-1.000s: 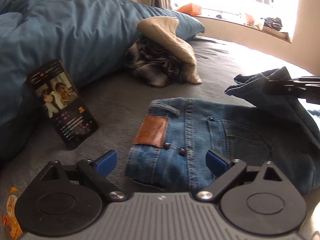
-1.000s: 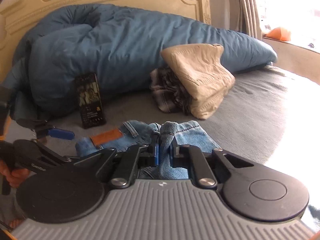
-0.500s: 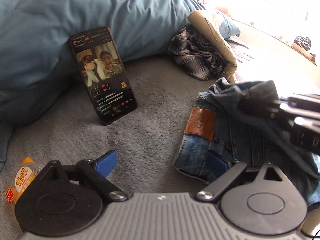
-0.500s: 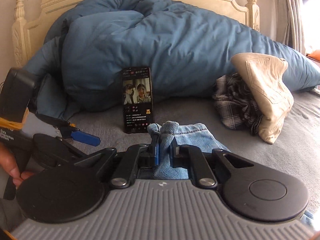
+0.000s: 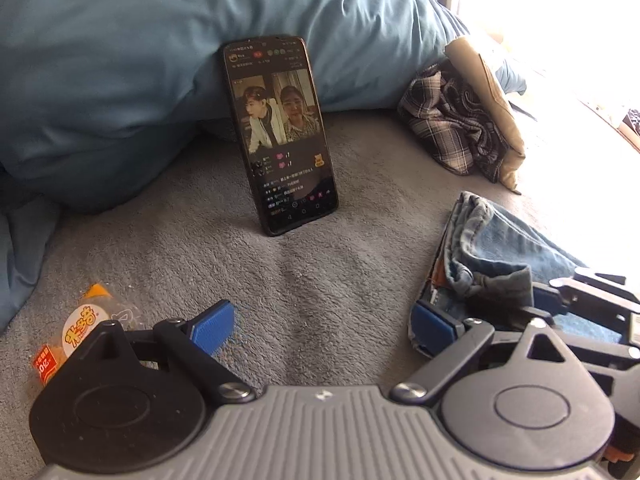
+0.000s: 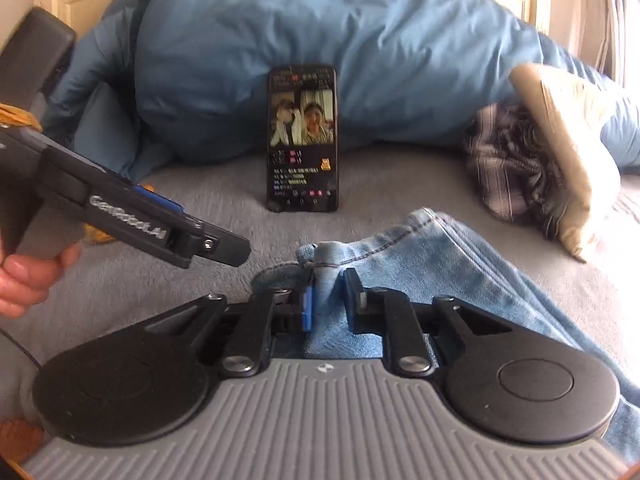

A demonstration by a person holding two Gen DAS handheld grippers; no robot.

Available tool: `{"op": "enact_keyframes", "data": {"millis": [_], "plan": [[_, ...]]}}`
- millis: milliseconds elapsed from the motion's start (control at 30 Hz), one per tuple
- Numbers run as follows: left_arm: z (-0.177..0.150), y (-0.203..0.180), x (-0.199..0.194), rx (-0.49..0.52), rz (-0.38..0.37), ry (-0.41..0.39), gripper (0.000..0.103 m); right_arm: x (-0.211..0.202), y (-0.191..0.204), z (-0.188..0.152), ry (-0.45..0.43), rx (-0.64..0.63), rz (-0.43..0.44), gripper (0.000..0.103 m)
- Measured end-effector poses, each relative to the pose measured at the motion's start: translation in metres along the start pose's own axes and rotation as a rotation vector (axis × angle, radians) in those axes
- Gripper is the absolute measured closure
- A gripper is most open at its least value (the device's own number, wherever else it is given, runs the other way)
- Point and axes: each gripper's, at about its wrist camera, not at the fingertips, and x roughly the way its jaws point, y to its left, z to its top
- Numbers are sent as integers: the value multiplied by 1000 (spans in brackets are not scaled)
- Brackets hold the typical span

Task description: Fold clothes

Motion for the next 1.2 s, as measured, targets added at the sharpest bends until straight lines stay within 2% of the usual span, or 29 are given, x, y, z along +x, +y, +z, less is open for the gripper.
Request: {"op": "enact_keyframes", "data": {"millis": [33,133,333,433,500,533,567,633,767,867,933,1067,1100,1200], "plan": [[1,1,-1,-1,-2,-5,7,-7,-1,0,-21,0,13,78],[3,0,0,-2,-17,-16,7,-20,-5,1,-48,-2,7,78],[9,-13,9,13,-52,-36,7,-13,-8,0,26,-8,14,78],[11,-16,13,5,-57,-35,7,-15,-2,0,27,-50,22,78],[11,-16,15,-3,-53,-34,7,-14,3,-2,27,-94,-3,79],[12,-16,16,-9,-51,-34,7,-13,2,-2,24,-94,-15,95],[12,-16,16,-16,-51,-34,7,-17,-2,0,6,-68,-27,102],[14,-15,17,-31,-54,-36,7,-25,-10,4,-35,-17,-58,102],[14,-16,17,-21,-64,-32,7,-85,-25,28,-273,22,-298,102],[14,-16,19,-13,-61,-24,7,-100,-16,34,-365,-53,-384,102],[14,-14,20,-22,-62,-19,7,-75,-6,29,-292,-108,-350,102],[12,-10,22,-38,-59,-9,7,-14,16,-1,-78,-192,-242,102],[12,-9,23,-42,-58,-7,7,-6,21,-7,-50,-201,-220,102],[12,-8,22,-40,-61,-6,7,-6,33,-11,-49,-230,-203,102]]}}
